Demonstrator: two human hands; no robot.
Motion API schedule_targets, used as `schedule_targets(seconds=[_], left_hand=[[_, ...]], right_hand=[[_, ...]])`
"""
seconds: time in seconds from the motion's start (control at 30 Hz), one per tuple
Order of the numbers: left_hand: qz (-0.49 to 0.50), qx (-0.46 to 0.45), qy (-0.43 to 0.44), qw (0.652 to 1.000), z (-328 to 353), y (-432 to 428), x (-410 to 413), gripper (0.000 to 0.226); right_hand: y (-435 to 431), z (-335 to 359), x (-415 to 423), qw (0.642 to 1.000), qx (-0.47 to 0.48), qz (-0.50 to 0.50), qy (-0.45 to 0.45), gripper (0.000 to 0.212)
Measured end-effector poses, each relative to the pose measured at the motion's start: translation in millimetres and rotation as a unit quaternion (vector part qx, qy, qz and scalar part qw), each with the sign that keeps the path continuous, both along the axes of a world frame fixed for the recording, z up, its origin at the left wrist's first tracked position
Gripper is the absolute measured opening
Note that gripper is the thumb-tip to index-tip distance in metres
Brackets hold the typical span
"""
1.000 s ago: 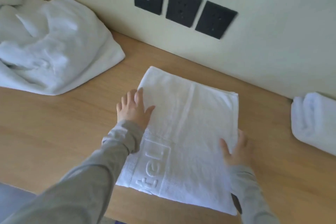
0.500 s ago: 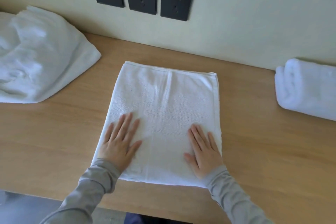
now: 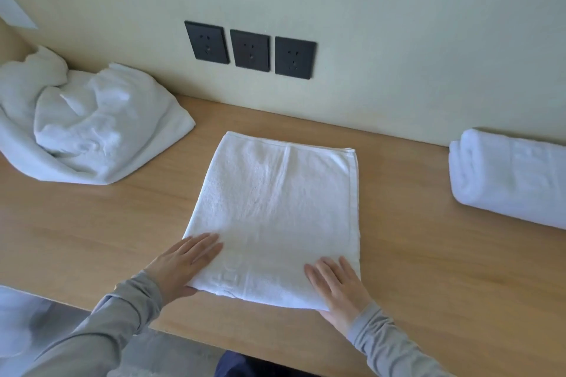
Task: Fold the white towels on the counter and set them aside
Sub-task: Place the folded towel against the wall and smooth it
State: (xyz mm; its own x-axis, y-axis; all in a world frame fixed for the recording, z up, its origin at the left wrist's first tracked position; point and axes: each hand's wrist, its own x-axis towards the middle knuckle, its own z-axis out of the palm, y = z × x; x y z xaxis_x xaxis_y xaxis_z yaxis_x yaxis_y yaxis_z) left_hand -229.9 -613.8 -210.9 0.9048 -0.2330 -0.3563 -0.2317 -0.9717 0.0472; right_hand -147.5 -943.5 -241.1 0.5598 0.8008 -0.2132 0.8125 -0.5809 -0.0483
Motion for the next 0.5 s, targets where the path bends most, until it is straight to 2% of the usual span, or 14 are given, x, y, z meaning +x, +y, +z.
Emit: schedule_targets(seconds=[0.1, 0.17, 0.27, 0.33, 0.43, 0.5], left_hand=[[-0.019, -0.024, -0.039, 0.999, 6, 6, 4, 0.110], [-0.023, -0.035, -0.042, 0.998, 19, 9, 11, 0.096], [0.018, -0.054, 0.006, 0.998, 42, 16, 27, 0.067], [0.060, -0.068, 0.075, 0.993, 50, 23, 38, 0.050], [0.124, -0.161, 0.152, 0.967, 70, 36, 63, 0.035], [0.150, -0.182, 0.187, 0.954, 84, 45, 82, 0.029]], right_hand=[[3, 3, 2, 0.998, 0.030, 0.017, -0.050, 0.065], [4, 11, 3, 0.999, 0.032, 0.003, -0.022, 0.057], [5, 41, 16, 0.996, -0.007, -0.052, 0.078, 0.052], [1, 57, 35, 0.982, -0.022, -0.077, 0.172, 0.042], [4, 85, 67, 0.954, -0.004, -0.117, 0.276, 0.042], [14, 103, 93, 0.939, -0.022, -0.121, 0.322, 0.046]])
